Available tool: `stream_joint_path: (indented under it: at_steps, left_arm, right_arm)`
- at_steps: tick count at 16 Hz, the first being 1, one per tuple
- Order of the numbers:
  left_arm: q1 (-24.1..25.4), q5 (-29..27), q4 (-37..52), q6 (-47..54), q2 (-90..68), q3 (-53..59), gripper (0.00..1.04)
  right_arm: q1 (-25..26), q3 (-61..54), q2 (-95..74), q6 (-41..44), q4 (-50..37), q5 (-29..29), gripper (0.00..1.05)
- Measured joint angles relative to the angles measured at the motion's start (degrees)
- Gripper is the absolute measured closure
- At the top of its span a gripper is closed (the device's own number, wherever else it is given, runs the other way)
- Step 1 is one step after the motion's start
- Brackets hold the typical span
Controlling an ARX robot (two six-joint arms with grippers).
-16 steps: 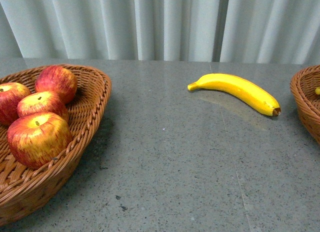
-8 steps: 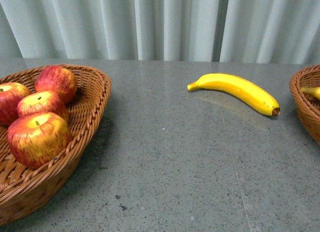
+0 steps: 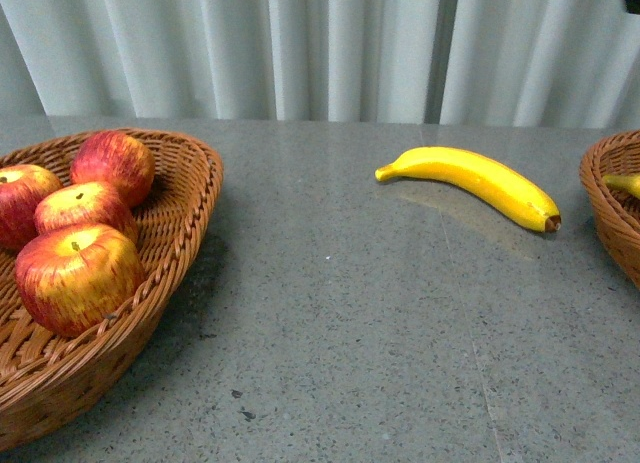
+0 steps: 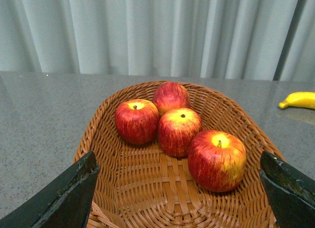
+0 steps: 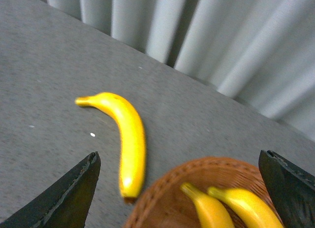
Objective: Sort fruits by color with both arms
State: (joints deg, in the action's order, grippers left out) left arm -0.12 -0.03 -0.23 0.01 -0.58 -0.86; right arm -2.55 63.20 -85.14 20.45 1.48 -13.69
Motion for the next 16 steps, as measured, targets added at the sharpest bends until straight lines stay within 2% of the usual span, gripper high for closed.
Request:
stream_joint_path:
  at_steps: [1,2,3,8,12,16]
  left_arm:
    - [0.0,0.0,0.02,0.0,0.0,0.0,0.07]
    - [0.0,0.0,0.0,0.0,0.0,0.0,0.07]
    - [0.0,0.0,0.0,0.0,0.0,0.0,0.07]
    - [0.0,0.0,0.0,0.0,0.0,0.0,0.07]
    - [0.0,0.02,0.0,0.0,0.0,0.0,0.07]
    - [0.0,0.02,0.0,0.0,0.0,0.0,0.07]
  right_arm:
    - [-2.93,2.05,-1.7,-0.13,0.22,1.16,0.07]
    - [-9.01,7.17,-7.91,-0.35,1.7,4.09,0.07]
    - [-12.63,14.25,-17.38,-0.13,4.98,5.27,0.07]
    - [-12.44,27.36,-29.59,0.44,12.7,6.51,0.07]
    - [-12.44,29.64,-31.85,0.68,14.19,6.78,0.07]
    - [-12.26,37.81,-39.67,2.14,19.12,8.39,0.07]
